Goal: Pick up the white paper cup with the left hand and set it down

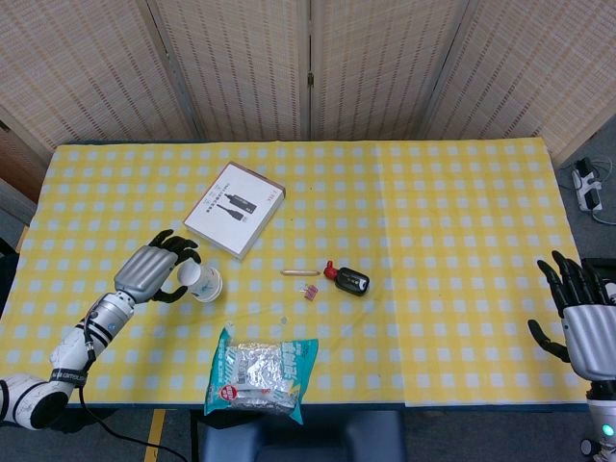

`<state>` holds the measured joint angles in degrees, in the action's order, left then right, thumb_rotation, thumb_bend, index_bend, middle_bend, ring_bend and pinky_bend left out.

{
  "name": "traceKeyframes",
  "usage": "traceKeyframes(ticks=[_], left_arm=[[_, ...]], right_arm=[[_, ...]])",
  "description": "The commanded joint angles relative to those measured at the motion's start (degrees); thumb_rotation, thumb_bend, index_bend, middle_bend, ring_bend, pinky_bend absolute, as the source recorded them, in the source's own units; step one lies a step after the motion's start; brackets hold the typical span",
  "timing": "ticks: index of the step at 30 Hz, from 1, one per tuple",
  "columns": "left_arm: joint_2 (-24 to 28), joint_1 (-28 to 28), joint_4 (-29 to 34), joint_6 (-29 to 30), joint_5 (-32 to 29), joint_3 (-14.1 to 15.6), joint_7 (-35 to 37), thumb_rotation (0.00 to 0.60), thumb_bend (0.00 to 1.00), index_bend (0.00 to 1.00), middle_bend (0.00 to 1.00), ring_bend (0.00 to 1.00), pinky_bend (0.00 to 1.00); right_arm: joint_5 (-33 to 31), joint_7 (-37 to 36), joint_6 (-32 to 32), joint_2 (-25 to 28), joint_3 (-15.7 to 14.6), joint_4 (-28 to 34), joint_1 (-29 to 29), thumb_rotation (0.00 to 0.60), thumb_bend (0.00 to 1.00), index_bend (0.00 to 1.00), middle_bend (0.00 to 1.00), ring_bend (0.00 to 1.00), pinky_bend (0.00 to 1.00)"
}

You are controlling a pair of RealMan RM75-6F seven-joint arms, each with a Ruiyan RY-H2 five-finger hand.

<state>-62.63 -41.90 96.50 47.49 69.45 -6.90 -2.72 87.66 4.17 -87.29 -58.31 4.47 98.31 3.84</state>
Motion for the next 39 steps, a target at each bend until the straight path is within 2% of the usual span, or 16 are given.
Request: traceKeyframes(ticks=[1,3,6,11,15,16,20,25,29,32,39], left_arm=[[2.46,1.36,2.49,-0.82,2.08,-1.13,9.37,0.6,0.45,0.43,0.25,0.2,0.07],[2.68,1.51,1.39,-0.48,3.87,-0.71,9.3,0.6,0.47,0.43,0.27,0.22,0.08],[1.64,1.6,-1.04,1.23,4.91,0.61,2.04,0.6,0.47,0.44,0.31,0.25,0.09],[-0.75,1.39,-2.29,1.73,0.29,2.0,-9.56,0.6,0.47,0.44,0.35,0.29,0.1],[-1.6,1.21,-1.95,2.63,-3.01,1.82,-13.85,0.6,0.47,0.44,0.37,0.31,0.1],[-1.7,1.42,-1.57,3.19,-3.45,1.4,-13.28,0.6,0.47,0.44,0.37,0.32,0.1],[-0.49,2.28,0.61,1.41,-4.23,-0.72,-3.14,0.6,0.47,0.45,0.38,0.34,0.12],[-1.55,2.93,-2.33,4.11,-1.34,-0.03,-5.08,0.6,0.47,0.45,0.4,0.35,0.13],[-1.61,3.11,-1.72,2.1,-2.77,-0.37,-1.12,0.6,0.47,0.45,0.4,0.37,0.14],[-1.68,3.51,-2.56,3.57,-1.91,-0.59,-1.11,0.6,0.47,0.45,0.41,0.37,0.14],[-1.48,3.85,-1.86,-0.01,-2.03,-1.42,8.25,0.6,0.47,0.42,0.44,0.42,0.18]], right_arm=[[-0.07,-0.04,0.2,-0.07,0.01,-0.08,0.11,0.6,0.34,0.0,0.0,0.04,0.0],[-0.03,-0.05,0.26,-0.11,0.02,-0.12,0.18,0.6,0.34,0.0,0.0,0.04,0.0],[-0.04,-0.05,0.38,-0.13,0.01,-0.18,0.25,0.6,0.34,0.0,0.0,0.04,0.0],[-0.25,-0.23,0.55,-0.19,0.0,-0.35,0.26,0.6,0.34,0.0,0.0,0.04,0.0],[-0.29,-0.31,0.67,-0.16,-0.05,-0.41,0.28,0.6,0.34,0.0,0.0,0.04,0.0],[-0.28,-0.31,0.63,-0.15,-0.05,-0.41,0.26,0.6,0.34,0.0,0.0,0.04,0.0],[-0.36,-0.43,0.64,-0.25,-0.03,-0.54,0.27,0.6,0.34,0.0,0.0,0.04,0.0],[-0.56,-0.63,1.24,-0.45,-0.1,-0.8,0.5,0.6,0.34,0.0,0.0,0.04,0.0],[-0.67,-0.65,1.44,-0.46,-0.08,-0.88,0.61,0.6,0.34,0.0,0.0,0.04,0.0],[-0.62,-0.66,1.39,-0.41,-0.08,-0.86,0.62,0.6,0.34,0.0,0.0,0.04,0.0],[-1.03,-0.94,2.01,-0.73,-0.07,-1.17,0.86,0.6,0.34,0.0,0.0,0.04,0.0]])
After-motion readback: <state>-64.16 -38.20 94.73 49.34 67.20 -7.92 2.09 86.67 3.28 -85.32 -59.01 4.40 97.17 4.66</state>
